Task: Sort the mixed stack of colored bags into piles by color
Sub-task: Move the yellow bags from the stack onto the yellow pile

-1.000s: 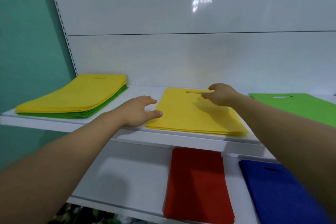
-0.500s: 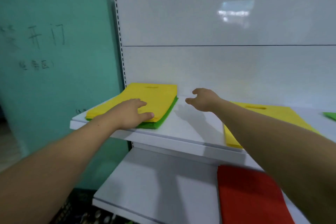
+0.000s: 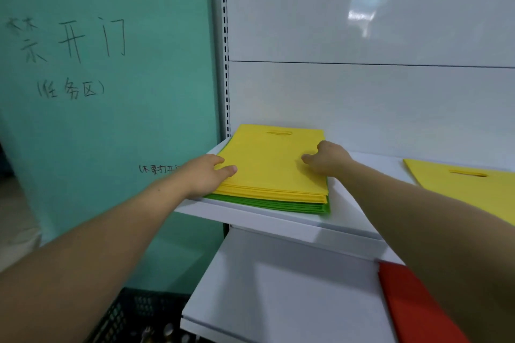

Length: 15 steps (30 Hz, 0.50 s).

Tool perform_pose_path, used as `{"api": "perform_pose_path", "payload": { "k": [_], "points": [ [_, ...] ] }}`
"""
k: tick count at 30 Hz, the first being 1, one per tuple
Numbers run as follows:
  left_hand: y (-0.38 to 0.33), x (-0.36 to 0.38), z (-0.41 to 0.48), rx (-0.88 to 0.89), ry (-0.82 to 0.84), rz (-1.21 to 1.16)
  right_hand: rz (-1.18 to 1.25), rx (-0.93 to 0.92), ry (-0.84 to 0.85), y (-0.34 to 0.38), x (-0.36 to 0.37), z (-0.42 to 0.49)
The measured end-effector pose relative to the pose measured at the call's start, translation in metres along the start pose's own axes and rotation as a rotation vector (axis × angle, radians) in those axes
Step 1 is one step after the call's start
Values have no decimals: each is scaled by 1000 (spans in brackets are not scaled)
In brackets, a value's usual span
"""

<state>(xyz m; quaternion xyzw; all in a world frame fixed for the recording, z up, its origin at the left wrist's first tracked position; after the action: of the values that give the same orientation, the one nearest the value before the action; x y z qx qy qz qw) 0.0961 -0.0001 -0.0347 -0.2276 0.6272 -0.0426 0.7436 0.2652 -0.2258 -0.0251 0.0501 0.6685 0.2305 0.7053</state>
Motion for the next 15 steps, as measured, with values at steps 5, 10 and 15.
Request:
{"api": "perform_pose_path", "payload": {
  "k": [5,10,15],
  "points": [
    [1,16,17,23,95,75,14,74,-31,-4,6,22],
    [-3,15,27,24,146,128,155,127,-31,-15,6,38],
    [-8,17,30,12,154,125,167,31,-148,-14,-10,37]
  ]
}}
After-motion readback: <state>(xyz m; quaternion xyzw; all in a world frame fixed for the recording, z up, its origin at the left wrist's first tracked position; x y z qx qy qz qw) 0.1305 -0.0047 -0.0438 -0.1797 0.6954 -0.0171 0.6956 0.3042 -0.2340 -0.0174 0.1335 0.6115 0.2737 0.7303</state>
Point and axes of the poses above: each hand's wrist, its own z-axis towards the middle knuckle, its own x-axis out of the palm, y = z × x, the point moved 9 cm from there along z, towards the middle knuckle, and after that the axes turned 5 degrees about x, right-handed, at the moved point
